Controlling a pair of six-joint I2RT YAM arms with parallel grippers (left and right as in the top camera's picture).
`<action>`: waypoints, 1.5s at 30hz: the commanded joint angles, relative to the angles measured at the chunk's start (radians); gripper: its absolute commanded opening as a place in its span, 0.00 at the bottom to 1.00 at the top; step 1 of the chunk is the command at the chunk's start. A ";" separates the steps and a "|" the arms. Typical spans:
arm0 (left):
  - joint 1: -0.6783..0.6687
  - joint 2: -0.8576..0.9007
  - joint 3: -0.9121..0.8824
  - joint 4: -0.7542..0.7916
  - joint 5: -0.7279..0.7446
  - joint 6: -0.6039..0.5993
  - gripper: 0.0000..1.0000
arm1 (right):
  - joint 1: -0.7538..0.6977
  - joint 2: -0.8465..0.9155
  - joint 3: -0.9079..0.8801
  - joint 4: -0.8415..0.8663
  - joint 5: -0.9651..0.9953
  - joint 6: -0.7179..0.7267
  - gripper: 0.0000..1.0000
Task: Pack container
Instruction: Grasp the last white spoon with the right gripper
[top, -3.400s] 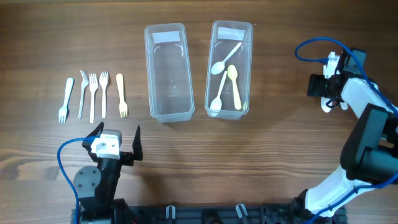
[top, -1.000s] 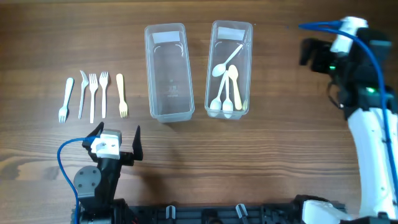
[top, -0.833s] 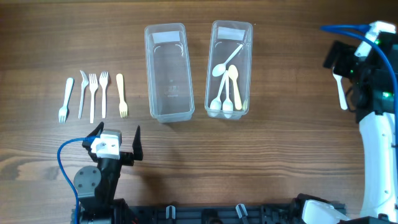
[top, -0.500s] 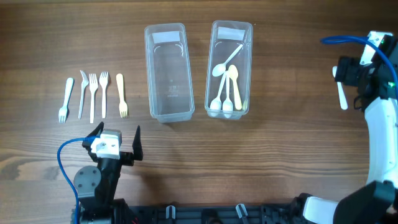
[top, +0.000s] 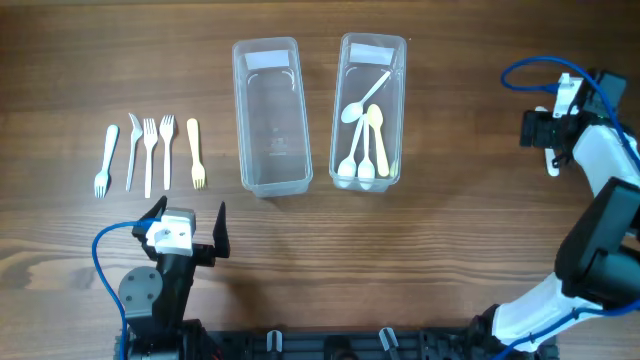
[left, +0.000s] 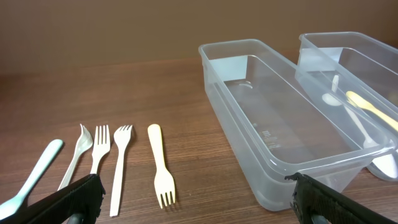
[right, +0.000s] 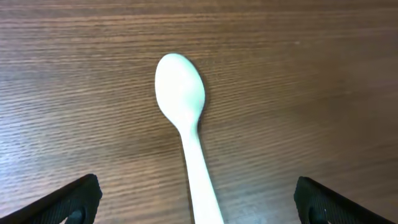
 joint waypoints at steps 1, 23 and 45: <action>-0.005 -0.007 -0.008 0.003 0.019 0.016 1.00 | -0.035 0.053 -0.001 0.038 -0.113 -0.013 1.00; -0.005 -0.007 -0.008 0.003 0.019 0.016 1.00 | 0.110 0.203 -0.001 -0.039 -0.267 0.224 0.78; -0.005 -0.007 -0.008 0.003 0.019 0.016 1.00 | 0.145 0.203 -0.001 -0.002 -0.033 -0.012 0.04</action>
